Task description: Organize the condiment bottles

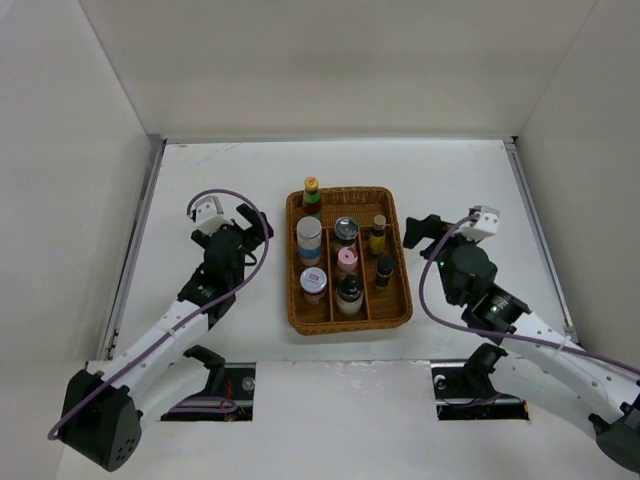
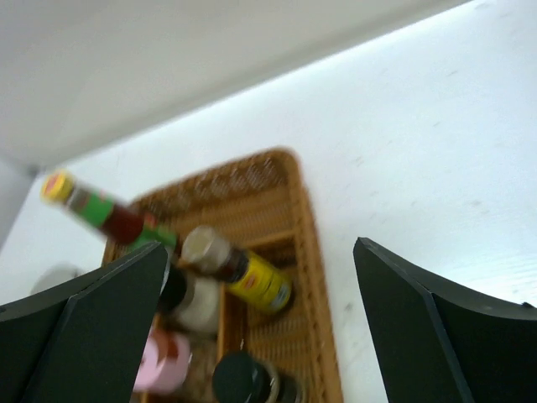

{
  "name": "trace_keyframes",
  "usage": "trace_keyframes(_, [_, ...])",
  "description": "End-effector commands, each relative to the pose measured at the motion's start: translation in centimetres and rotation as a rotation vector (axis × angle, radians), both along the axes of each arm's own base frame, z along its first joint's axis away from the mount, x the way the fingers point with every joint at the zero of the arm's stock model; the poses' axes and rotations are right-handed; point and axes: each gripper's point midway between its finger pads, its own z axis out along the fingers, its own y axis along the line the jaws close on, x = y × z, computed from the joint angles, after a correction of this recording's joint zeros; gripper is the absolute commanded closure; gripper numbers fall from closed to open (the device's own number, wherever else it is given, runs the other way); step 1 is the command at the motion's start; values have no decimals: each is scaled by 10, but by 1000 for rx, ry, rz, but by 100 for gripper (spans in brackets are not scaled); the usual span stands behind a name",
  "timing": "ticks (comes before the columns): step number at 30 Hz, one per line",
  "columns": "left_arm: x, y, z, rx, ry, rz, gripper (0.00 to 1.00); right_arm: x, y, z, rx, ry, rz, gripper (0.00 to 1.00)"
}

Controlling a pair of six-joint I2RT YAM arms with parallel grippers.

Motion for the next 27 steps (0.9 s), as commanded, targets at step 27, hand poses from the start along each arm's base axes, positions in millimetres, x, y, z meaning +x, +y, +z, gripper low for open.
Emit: trace_keyframes(27, [32,-22,53,-47,-21,-102,0,28,-33,-49,207,-6,-164,0])
